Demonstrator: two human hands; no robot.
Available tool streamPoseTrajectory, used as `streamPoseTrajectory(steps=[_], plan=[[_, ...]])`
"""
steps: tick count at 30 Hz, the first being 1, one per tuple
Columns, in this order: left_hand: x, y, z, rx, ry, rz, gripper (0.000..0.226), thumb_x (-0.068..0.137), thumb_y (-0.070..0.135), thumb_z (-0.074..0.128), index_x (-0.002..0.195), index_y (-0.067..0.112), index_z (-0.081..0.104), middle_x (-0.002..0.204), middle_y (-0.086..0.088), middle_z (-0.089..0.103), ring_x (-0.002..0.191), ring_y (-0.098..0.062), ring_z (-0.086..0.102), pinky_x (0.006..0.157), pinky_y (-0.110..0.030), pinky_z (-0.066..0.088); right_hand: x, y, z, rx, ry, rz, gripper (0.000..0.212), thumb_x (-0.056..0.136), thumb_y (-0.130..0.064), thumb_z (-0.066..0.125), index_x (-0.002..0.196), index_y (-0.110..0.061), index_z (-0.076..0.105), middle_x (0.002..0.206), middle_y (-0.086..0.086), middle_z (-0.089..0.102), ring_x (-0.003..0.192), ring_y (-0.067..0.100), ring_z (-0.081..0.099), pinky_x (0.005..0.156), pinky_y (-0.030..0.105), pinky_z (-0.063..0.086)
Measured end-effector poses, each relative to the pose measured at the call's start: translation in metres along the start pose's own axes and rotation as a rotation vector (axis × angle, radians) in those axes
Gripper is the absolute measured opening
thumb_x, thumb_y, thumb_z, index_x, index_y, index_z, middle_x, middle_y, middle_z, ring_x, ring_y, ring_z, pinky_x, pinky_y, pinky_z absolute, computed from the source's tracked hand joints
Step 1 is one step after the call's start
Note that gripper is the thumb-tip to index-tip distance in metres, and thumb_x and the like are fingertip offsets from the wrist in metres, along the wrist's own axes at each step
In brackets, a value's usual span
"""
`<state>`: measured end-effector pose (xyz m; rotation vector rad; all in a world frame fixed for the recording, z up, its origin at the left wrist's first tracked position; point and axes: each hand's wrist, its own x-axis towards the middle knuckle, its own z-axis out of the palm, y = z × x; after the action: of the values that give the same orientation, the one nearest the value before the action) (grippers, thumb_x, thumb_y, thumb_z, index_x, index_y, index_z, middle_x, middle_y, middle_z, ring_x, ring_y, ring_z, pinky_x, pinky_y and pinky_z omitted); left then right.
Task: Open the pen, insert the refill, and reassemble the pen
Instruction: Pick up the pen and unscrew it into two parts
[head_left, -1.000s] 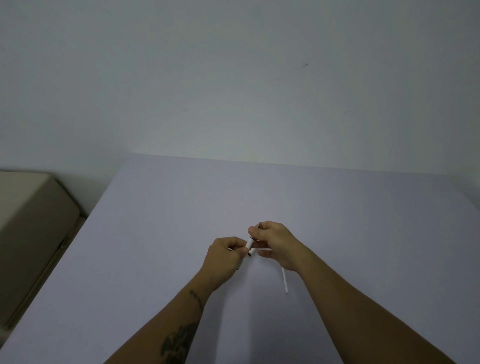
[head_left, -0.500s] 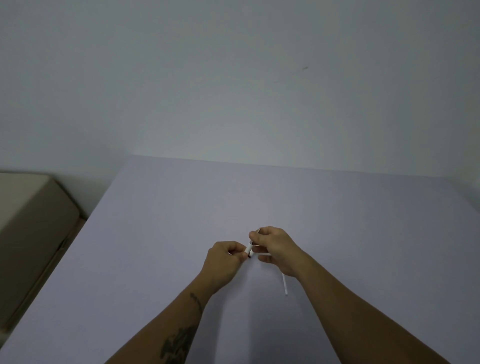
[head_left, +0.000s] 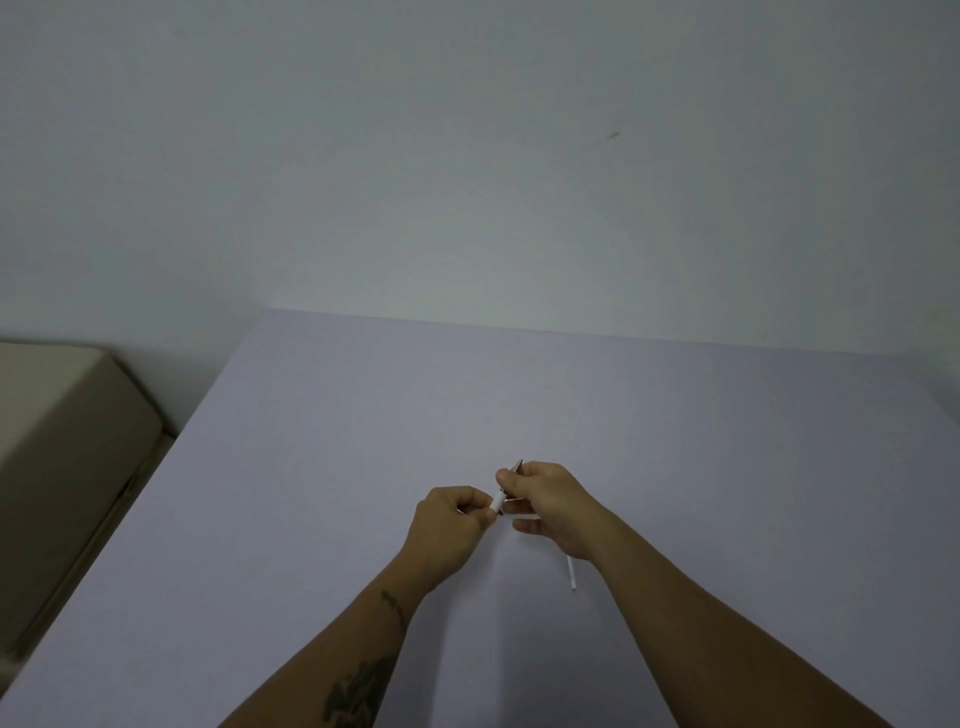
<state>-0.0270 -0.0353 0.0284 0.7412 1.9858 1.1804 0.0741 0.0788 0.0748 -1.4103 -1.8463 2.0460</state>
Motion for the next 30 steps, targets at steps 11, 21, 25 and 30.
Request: streamPoseTrajectory(steps=[11,21,25,30], plan=[[-0.002,-0.003,0.001,0.012,-0.001,0.005,0.012,0.088,0.019,0.064,0.088,0.015,0.076,0.076,0.0,0.068,0.065,-0.011,0.057,0.062,-0.024,0.048,-0.003,-0.001,-0.005,0.082,-0.048,0.007,0.022,0.097,-0.007,0.056,0.115,-0.012,0.068,0.104,0.01,0.068,0.099,0.023,0.066,0.088,0.038,0.054],[-0.002,-0.007,0.001,0.014,-0.01,-0.021,0.011,0.088,0.018,0.065,0.087,0.017,0.076,0.074,0.002,0.068,0.063,-0.012,0.056,0.061,-0.025,0.049,0.003,0.005,-0.002,-0.002,0.034,-0.004,0.02,0.098,-0.01,0.052,0.093,-0.013,0.071,0.103,0.01,0.071,0.1,0.023,0.069,0.075,0.03,0.055],[-0.002,-0.011,0.001,0.012,-0.004,-0.029,0.011,0.088,0.019,0.065,0.087,0.017,0.076,0.074,0.002,0.068,0.064,-0.012,0.057,0.064,-0.028,0.052,0.001,0.004,-0.003,0.035,-0.023,0.009,0.021,0.096,-0.007,0.055,0.105,-0.016,0.072,0.104,0.009,0.07,0.1,0.023,0.068,0.08,0.033,0.056],[-0.002,-0.011,0.0,0.008,-0.008,-0.03,0.011,0.087,0.02,0.066,0.084,0.02,0.076,0.073,0.003,0.068,0.063,-0.011,0.057,0.062,-0.027,0.051,0.004,0.01,0.001,0.029,0.021,0.026,0.009,0.093,-0.019,0.063,0.095,-0.012,0.069,0.096,0.006,0.071,0.086,0.017,0.068,0.074,0.031,0.055]])
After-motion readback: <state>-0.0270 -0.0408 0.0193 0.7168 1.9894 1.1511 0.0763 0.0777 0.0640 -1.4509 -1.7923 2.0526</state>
